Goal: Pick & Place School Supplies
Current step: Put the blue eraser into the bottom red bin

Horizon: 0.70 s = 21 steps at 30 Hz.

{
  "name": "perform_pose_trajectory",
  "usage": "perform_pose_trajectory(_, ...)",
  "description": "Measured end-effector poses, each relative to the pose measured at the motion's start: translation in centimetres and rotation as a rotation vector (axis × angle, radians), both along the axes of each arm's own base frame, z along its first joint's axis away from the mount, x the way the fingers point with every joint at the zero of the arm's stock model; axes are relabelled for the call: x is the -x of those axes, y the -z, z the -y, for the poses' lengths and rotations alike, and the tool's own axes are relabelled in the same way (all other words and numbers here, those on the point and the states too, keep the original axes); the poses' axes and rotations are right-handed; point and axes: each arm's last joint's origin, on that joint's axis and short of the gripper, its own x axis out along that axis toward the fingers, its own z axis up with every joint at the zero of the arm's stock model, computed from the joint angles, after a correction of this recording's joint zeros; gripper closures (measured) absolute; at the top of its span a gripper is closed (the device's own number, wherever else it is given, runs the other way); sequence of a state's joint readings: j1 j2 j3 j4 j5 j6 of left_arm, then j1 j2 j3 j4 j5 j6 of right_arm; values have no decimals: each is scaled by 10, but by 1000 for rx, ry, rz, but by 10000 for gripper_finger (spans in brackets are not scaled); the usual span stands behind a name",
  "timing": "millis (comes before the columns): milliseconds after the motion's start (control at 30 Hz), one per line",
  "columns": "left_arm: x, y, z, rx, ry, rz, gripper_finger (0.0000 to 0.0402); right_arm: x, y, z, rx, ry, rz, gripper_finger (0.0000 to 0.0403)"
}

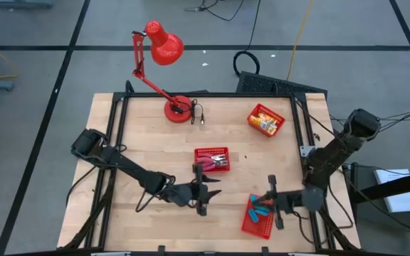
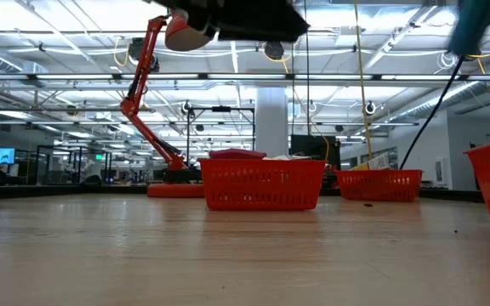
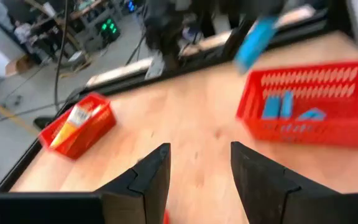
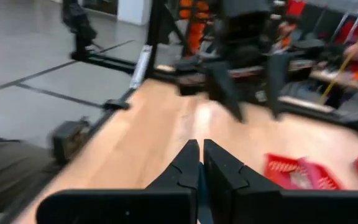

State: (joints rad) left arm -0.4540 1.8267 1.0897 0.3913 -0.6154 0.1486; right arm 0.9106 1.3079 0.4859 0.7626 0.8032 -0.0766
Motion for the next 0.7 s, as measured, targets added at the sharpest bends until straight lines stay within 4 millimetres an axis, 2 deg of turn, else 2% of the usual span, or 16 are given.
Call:
perform_pose_trajectory(267,5,14,-7,-23,-113,-110,229,14,-1,-35,-158,-84,-100,401)
perform_pose_trajectory(467,7,18,-10,-14,-156,-141,229,18,23,-40,-189,-57,-225,401)
perform_pose_trajectory(700,7,18,-10,-16,-182,-133,229,9,54,-41,-153,-34,-331,401)
